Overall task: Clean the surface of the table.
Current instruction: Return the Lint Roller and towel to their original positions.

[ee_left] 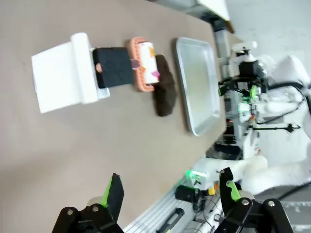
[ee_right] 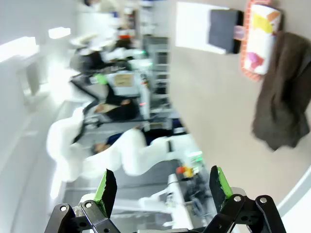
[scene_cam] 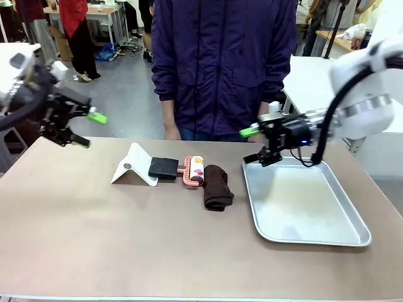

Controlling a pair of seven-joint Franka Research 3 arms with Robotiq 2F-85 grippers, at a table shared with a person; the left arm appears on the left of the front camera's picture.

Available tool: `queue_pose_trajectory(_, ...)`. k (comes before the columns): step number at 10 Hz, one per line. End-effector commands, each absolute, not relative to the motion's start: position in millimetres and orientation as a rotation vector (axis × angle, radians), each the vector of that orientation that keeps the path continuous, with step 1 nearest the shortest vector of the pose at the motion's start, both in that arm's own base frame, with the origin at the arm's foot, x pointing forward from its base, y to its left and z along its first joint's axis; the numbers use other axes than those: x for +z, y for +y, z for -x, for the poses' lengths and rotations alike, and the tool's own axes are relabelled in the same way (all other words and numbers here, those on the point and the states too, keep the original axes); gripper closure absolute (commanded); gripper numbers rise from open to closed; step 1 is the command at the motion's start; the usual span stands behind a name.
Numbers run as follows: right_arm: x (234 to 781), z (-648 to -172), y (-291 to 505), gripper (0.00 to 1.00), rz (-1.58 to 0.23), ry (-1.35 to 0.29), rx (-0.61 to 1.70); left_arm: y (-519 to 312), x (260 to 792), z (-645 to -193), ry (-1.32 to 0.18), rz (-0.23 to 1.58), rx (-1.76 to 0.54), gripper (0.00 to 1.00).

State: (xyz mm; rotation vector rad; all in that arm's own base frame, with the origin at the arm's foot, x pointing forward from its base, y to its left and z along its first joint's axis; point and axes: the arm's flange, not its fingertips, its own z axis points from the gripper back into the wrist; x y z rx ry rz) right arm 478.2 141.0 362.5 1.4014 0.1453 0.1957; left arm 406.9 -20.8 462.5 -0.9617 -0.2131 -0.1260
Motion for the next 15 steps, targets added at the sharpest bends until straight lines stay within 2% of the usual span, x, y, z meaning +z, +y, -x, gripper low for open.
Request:
queue_pose_trajectory(1, 345, -467, 99, 0.00, -1.610, 0.210, 0.150, 18, 444, -373, -0.285, 1.088, -0.098, 0.00)
queue_pose_trajectory(5, 344, -424, 19, 0.00, -1.643, 0.025, -0.016, 107, 390, -357, -0.349, 1.370, 0.015, 0.00)
queue_pose_trajectory(6, 344, -419, 12, 0.00, -1.649, -0.003, -0.025, 117, 382, -356, -0.352, 1.395, 0.036, 0.00)
queue_pose_trajectory(8, 338, -424, 14, 0.00, -1.641, -0.035, -0.059, 122, 375, -361, -0.317, 1.379, 0.057, 0.00)
queue_pose_trajectory(9, 336, -433, 27, 0.00, -1.603, -0.029, -0.033, 119, 375, -370, -0.253, 1.345, 0.086, 0.00)
queue_pose_trajectory(10, 338, -424, -2, 0.00, -1.641, 0.028, -0.050, 124, 370, -349, -0.321, 1.377, 0.076, 0.00)
queue_pose_trajectory(15, 338, -424, -2, 0.00, -1.641, 0.028, -0.050, 124, 370, -349, -0.321, 1.377, 0.076, 0.00)
